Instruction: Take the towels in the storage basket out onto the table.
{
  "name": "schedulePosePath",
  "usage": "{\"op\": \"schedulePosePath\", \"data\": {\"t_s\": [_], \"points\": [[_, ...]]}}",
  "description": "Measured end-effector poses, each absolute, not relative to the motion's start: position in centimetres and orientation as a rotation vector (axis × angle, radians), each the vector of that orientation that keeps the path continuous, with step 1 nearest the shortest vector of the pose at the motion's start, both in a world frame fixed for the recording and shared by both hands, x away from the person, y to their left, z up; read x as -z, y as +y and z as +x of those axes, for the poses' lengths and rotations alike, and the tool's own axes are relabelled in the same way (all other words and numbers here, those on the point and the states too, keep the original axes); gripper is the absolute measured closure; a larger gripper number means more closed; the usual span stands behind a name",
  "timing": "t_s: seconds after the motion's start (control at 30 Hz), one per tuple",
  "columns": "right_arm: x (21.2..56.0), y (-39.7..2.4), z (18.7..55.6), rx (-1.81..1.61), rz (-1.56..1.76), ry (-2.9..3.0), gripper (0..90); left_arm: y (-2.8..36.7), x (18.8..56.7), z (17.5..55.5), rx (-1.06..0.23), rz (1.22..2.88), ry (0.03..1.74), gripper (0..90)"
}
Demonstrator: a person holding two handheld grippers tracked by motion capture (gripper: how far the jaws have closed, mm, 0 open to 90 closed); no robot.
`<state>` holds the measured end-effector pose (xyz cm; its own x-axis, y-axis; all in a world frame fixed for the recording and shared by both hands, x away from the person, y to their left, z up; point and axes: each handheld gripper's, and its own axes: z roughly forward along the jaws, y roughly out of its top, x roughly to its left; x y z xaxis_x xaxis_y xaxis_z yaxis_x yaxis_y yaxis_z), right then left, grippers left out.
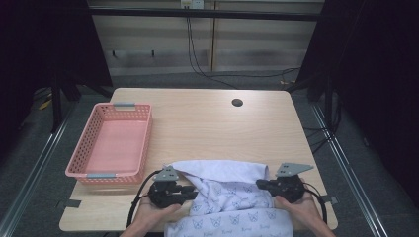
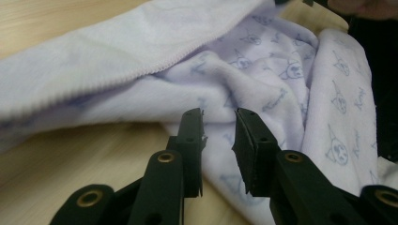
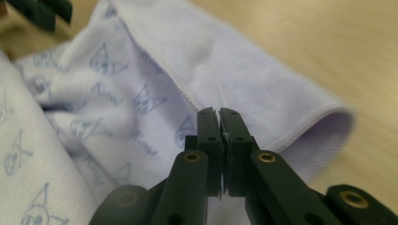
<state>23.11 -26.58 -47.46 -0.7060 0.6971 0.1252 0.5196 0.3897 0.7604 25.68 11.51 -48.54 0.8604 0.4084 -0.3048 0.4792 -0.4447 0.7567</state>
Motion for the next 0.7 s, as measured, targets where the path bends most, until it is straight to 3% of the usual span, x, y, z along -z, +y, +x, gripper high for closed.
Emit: {"op": "schedulePosePath", "data": {"t_s": [0.3,0.4,0.53,0.7], "points": [[43.9,-32.7,25.4,-1.303,1.25,2.124,88.7,7.7,49.5,24.9,0.121,2.209,0.497,74.3],[43.7,-34.4,26.5,-1.299,1.304,2.039,88.7,7.0,49.9,23.6,0.072,2.279,0.404,78.6],[44.5,-35.4,27.5,-1.262,1.358,2.01,88.7,7.6,49.7,22.5,0.065,2.304,0.406,84.7],[45.7,-35.3,27.9,-1.231,1.376,2.036,88.7,9.8,49.8,20.5,0.174,2.277,0.462,85.9]]}}
